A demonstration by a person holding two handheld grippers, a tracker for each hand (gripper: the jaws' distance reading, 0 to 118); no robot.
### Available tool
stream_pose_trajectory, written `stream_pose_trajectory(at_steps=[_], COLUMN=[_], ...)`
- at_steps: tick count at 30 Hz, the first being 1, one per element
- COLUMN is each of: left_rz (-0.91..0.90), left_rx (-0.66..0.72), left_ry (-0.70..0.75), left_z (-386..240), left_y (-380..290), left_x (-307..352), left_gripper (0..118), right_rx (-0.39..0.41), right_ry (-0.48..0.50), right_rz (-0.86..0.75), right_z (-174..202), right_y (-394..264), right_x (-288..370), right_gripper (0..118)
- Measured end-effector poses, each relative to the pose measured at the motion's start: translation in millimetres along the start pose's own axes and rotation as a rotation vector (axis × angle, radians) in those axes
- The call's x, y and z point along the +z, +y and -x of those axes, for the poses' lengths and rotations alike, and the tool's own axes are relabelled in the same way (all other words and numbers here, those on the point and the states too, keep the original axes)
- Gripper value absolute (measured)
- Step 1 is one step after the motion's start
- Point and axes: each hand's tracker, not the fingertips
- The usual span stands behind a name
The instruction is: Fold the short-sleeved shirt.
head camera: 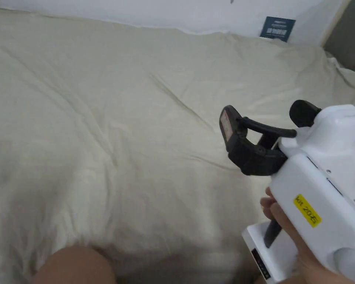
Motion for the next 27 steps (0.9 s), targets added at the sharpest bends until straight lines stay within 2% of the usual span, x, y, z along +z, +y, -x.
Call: stream_pose_trajectory(at_steps=[3,4,6,7,10,15,16,18,20,22,24,25,26,27], left_rz=[0.096,0.117,0.099,0.094,0.098,0.095,-0.270,-0.280,-0.288,-0.284,-0.284,-0.283,-0.281,-0.278], left_rx=[0.108,0.081,0.040,0.041,0.067,0.021,-0.770,-0.772,-0.766,-0.769,-0.782,-0.785,-0.785,-0.785], left_ry=[-0.180,-0.227,-0.212,-0.224,-0.252,-0.235,-0.393,-0.383,-0.370,-0.364,-0.352,-0.352,-0.351,-0.346], left_z=[-51,-68,-95,-101,-118,-123,-142,-139,-136,-133,-134,-132,-131,-131], left_y=[-6,-7,-5,1,12,22,47,49,49,48,47,47,46,45], left_x=[-6,-8,-10,-9,-11,-12,-5,-4,-4,-5,-4,-4,-5,-6], left_gripper=[118,118,118,118,118,118,118,118,118,118,118,118,118,118], right_rx=[-0.024,-0.042,-0.089,-0.099,-0.039,0.073,0.072,0.040,0.045,0.025,-0.032,-0.054,-0.059,-0.098], right_ry=[-0.065,-0.069,-0.131,-0.204,-0.385,-0.456,-0.463,-0.478,-0.438,-0.464,-0.508,-0.498,-0.488,-0.441], right_rz=[0.069,0.116,0.205,0.212,0.245,0.387,0.374,0.311,0.299,0.310,0.232,0.192,0.206,0.253], right_z=[-12,-17,-24,-24,-18,-14,-14,-17,-21,-23,-26,-27,-28,-31], right_y=[18,25,35,40,56,68,66,58,54,52,49,48,50,54], right_x=[14,17,18,21,27,30,31,34,34,33,36,39,42,41], right_gripper=[118,118,118,118,118,118,118,118,118,118,118,118,118,118])
